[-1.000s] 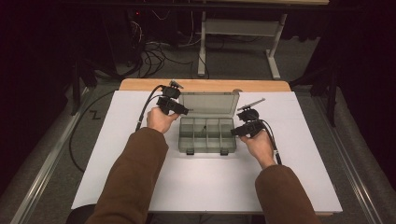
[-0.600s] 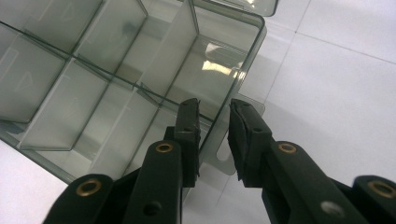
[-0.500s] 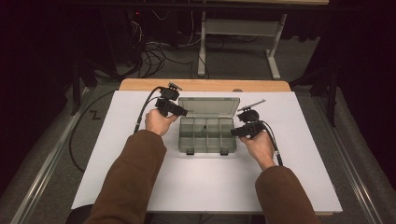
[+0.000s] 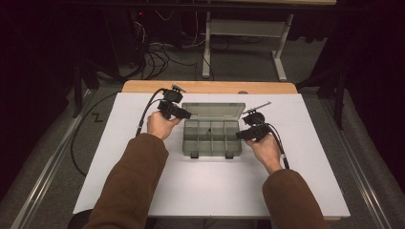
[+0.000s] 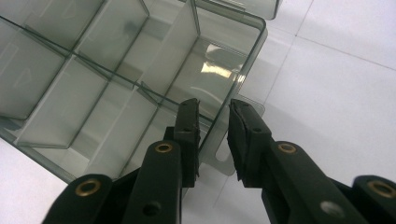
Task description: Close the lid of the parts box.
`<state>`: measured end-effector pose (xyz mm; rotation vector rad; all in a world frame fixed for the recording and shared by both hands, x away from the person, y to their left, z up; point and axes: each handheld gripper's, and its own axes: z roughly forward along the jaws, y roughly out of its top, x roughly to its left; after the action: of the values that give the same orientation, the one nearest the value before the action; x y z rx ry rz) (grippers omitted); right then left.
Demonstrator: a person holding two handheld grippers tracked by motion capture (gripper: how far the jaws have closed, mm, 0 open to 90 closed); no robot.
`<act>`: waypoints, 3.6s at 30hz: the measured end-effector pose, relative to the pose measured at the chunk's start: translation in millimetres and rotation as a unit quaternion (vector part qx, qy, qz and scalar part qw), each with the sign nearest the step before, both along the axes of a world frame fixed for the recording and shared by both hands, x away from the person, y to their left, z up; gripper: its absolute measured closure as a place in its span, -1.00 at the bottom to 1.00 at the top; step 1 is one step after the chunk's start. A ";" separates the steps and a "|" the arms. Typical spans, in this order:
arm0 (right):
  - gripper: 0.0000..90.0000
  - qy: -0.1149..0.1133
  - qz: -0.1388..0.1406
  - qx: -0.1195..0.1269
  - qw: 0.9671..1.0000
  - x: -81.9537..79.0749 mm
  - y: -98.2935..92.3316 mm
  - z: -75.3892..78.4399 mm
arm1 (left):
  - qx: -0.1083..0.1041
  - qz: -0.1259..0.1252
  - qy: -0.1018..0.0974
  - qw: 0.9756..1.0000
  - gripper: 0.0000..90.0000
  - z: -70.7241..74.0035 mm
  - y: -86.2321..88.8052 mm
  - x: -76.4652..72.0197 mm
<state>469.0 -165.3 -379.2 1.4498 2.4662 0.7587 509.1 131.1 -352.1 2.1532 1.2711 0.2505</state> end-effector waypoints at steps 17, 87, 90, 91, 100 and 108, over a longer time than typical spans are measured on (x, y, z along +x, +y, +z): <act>1.00 -0.058 0.015 0.047 0.997 -6.3 -12.3 22.8 | 0.008 -0.011 0.002 1.000 0.44 -5.1 2.2 -4.6; 0.97 -0.059 0.066 0.061 0.994 -26.7 -18.2 28.9 | -0.047 -0.048 -0.023 0.997 0.86 15.0 28.1 -45.7; 0.97 -0.054 0.066 0.060 0.995 -27.0 -19.0 25.0 | -0.043 -0.050 -0.023 0.998 0.86 14.4 26.1 -46.8; 0.97 -0.054 0.067 0.059 0.995 -27.0 -19.4 23.8 | -0.041 -0.052 -0.024 0.997 0.86 14.0 25.8 -47.3; 0.97 -0.049 0.067 0.058 0.995 -28.4 -22.4 19.4 | -0.026 -0.058 -0.032 0.997 0.86 12.4 21.5 -53.2; 0.97 -0.046 0.062 0.056 0.995 -29.2 -27.6 16.5 | -0.020 -0.064 -0.032 0.997 0.86 7.7 20.6 -58.1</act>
<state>439.8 -192.9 -362.7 1.2747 2.4967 0.9792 451.1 151.7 -344.4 2.1656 1.0877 0.2367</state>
